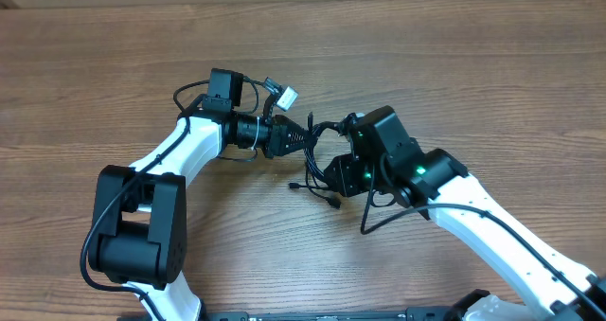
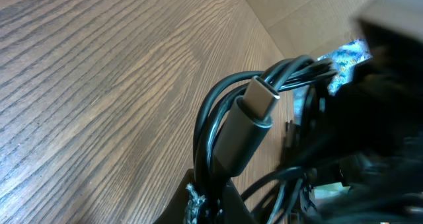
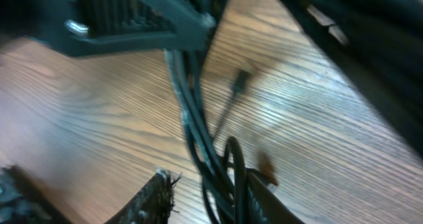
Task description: Untangle cables
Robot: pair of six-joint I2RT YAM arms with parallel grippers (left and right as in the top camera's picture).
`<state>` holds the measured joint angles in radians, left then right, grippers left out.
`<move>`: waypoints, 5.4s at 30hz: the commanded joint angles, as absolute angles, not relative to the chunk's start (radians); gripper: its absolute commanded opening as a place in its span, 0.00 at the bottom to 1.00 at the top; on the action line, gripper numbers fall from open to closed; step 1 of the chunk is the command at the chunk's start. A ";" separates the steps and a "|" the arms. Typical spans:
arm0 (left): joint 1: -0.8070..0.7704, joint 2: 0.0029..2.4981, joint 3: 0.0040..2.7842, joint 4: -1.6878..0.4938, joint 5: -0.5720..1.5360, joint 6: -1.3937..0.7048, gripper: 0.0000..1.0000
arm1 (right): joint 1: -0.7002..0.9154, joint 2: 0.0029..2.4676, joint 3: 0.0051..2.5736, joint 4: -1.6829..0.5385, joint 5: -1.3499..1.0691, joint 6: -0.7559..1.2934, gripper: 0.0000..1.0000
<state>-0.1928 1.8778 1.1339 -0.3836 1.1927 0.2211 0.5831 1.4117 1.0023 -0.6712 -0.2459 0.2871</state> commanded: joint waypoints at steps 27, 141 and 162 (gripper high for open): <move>-0.189 1.860 1.149 -0.358 0.903 0.014 0.04 | 0.486 1.394 1.193 -0.632 -0.515 0.291 0.04; -0.190 1.860 1.149 -0.358 0.839 -0.060 0.04 | 0.714 1.636 1.190 -0.641 -0.323 0.287 0.04; -0.190 1.860 1.149 -0.358 0.839 -0.060 0.04 | 0.710 1.618 1.265 -0.650 -0.313 0.287 0.04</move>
<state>-0.1875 1.8698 1.1389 -0.3592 0.8097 -0.0536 0.7029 1.6482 1.2251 -0.6567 -0.3099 0.2878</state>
